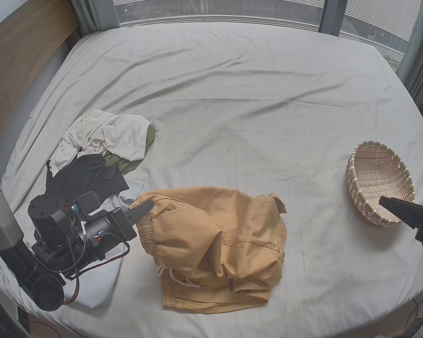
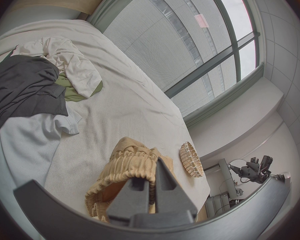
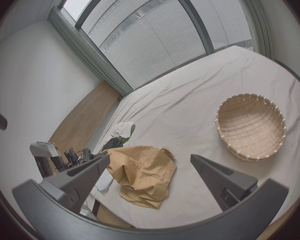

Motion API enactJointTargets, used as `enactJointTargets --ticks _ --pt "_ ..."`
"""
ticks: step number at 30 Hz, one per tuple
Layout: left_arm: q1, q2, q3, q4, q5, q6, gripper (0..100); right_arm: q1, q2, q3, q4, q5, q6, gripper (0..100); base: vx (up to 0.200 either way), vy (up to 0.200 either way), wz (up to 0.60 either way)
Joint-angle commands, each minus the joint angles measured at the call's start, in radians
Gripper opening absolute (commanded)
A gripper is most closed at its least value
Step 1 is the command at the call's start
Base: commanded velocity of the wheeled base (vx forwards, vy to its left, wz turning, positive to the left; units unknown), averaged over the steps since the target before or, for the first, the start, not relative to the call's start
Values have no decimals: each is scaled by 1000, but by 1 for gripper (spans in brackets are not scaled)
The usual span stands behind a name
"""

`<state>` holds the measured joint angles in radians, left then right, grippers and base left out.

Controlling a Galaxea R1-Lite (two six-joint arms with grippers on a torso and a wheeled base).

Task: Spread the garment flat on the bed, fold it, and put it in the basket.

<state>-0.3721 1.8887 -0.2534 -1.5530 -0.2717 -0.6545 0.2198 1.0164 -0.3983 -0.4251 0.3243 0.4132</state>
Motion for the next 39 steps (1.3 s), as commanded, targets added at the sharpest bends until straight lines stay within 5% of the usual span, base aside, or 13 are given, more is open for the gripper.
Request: enactJointTargets --ticks 1,12,39 --pt "2 0 -1 -1 -1 -1 0 13 151 7 -35 19 21 100 0 0 0" --pt "7 3 -3 -1 -1 -1 0 61 363 24 -124 22 32 100 0 0 0" --pt "47 1 -7 -1 -4 -1 0 142 827 65 -481 62 217 100 0 0 0"
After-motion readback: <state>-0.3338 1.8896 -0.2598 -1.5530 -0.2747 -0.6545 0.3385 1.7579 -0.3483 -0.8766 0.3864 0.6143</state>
